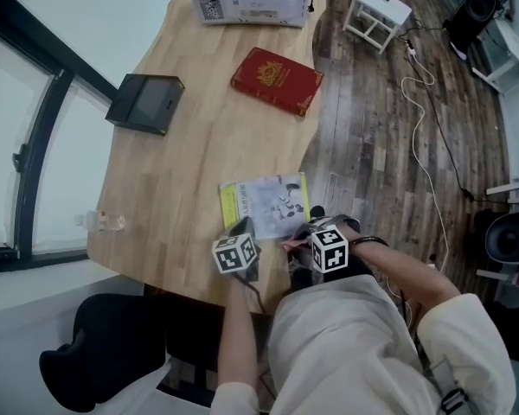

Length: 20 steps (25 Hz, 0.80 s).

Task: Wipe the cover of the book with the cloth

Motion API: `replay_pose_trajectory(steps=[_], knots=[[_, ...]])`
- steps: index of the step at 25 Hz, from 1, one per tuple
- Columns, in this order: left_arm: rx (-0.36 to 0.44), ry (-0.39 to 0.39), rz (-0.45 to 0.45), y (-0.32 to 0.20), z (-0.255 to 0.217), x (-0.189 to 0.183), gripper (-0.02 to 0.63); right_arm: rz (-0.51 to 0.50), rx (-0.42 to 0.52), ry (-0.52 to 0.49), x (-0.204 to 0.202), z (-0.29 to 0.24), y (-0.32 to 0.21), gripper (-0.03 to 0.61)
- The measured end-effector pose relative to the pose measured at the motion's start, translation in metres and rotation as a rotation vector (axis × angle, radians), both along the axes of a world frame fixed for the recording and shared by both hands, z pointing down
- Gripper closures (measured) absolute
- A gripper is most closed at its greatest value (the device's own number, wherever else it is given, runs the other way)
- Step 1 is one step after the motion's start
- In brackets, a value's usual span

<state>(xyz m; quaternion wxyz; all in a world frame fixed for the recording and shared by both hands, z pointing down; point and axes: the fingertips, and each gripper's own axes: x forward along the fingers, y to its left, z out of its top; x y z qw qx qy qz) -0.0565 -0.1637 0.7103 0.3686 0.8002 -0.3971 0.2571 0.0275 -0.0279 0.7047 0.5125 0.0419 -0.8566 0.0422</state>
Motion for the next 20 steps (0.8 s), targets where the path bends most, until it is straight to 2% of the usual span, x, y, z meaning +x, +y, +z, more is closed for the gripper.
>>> replay_pose_trajectory(steps=[4,7,17,20], knots=[[-0.006,0.005,0.007,0.004,0.0,-0.002,0.607,0.024,0.03,-0.042,-0.022,-0.004,-0.022,0.552],[-0.008,-0.008,0.018,0.004,0.001,-0.001,0.607,0.043,0.045,0.002,-0.025,0.013,-0.042,0.552],[0.003,-0.021,0.018,0.004,0.003,-0.001,0.607,0.247,0.208,0.037,0.002,0.02,-0.153,0.549],[0.001,-0.022,0.031,0.004,0.003,-0.002,0.607,0.255,0.258,0.073,0.016,0.019,-0.191,0.549]])
